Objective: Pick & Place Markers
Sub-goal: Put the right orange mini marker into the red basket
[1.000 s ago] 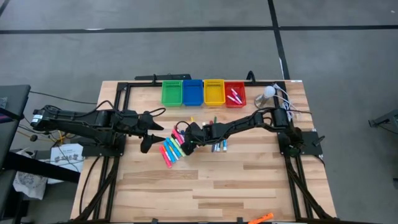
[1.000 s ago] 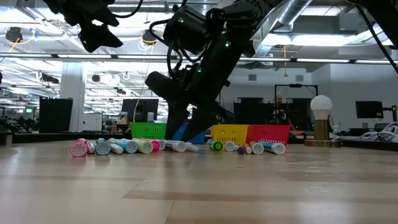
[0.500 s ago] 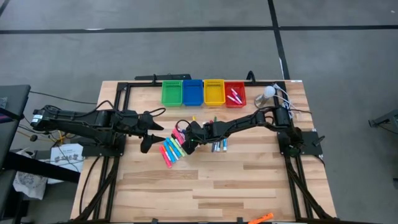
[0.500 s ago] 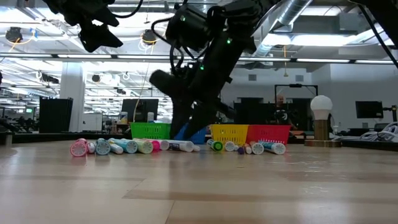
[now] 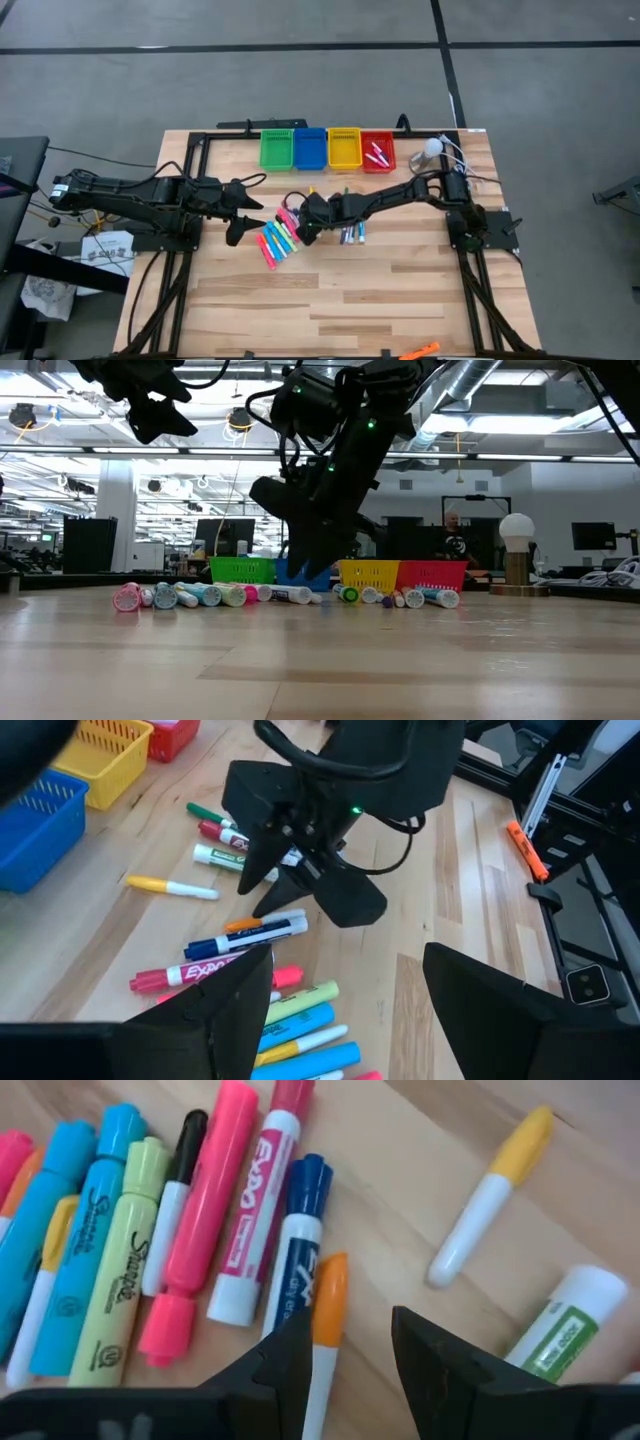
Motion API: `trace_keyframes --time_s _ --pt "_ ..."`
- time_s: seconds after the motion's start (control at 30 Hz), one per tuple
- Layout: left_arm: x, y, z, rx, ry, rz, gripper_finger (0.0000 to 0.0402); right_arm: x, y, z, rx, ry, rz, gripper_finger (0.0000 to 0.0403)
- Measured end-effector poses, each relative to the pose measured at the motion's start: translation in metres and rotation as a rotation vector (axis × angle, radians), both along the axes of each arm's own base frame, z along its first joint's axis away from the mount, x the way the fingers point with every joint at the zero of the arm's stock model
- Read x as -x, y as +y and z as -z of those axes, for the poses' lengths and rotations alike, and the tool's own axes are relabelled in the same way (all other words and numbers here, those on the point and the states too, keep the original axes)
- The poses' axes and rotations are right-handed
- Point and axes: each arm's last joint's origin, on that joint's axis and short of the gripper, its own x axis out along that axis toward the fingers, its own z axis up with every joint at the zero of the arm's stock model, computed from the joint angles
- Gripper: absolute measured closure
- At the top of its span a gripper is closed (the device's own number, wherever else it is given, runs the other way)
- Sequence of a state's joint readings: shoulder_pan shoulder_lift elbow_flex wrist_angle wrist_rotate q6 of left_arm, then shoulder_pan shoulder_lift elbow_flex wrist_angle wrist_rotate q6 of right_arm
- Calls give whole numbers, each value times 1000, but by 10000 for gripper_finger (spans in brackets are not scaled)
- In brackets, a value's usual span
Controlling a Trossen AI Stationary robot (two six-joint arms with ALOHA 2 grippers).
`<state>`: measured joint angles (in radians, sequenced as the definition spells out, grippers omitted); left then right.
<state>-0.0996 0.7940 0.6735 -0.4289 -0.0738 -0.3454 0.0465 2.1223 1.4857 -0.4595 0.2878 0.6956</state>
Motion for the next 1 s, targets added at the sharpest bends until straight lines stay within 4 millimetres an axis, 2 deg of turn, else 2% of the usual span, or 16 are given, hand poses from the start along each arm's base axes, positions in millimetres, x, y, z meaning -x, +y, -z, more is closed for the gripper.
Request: trace_keyframes --time_s 0.37,0.67,0.77,1.0 --pt "0 0 0 0 -2 0 142 -1 8 18 0 39 -16 275" --pt "0 0 0 1 -3 0 142 0 8 20 -2 47 -9 279" --pt "0 0 0 1 -3 0 142 0 7 20 -3 48 -7 296" --pt "0 0 0 1 -3 0 142 -1 5 20 -28 35 23 366"
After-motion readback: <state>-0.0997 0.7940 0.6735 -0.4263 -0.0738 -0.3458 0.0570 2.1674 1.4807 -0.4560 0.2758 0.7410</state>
